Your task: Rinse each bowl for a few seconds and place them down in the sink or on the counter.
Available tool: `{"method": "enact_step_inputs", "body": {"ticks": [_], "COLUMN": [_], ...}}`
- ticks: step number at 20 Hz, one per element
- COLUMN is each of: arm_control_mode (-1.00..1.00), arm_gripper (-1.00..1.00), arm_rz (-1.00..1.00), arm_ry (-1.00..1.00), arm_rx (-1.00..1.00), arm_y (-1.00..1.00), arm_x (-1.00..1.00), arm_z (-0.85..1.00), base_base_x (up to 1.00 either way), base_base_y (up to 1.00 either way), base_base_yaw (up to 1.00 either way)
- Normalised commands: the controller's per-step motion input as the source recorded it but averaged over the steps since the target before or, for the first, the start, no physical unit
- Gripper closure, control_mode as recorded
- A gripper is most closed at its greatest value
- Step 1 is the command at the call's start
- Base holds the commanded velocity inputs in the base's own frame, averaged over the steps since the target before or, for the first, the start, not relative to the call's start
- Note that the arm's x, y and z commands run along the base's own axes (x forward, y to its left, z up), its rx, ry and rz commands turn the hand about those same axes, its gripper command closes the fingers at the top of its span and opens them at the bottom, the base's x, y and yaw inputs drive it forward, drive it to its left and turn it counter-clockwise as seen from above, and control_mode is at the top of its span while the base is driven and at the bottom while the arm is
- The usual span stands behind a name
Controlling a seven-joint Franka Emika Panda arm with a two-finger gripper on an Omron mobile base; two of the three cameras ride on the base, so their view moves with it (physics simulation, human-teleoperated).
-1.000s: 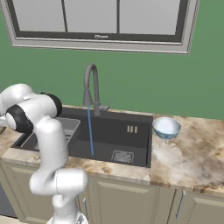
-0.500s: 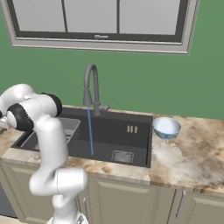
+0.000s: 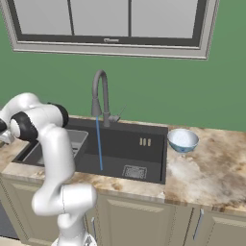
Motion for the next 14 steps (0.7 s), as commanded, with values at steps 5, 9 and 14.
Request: {"method": "enact_step_inputs", "body": {"ticks": [5,9,14], "arm_control_mode": [-1.0,-1.0,-1.0], "arm_gripper": [-1.0,-1.0,1.0], "arm_rz": [-0.04,-0.04,-0.03], "arm_ry": [0.0,0.0,0.0], "arm_rx": [0.0,0.0,0.0], "arm_y": [0.24,0.24,0.14], "arm_x": [0.22,0.2,0.12], "arm_z": [-0.16,-0.21,-0.25], "base_base_x": [0.0,0.0,0.0], "base_base_y": [0.0,0.0,0.0], "base_base_yaw": [0.0,0.0,0.0]}}
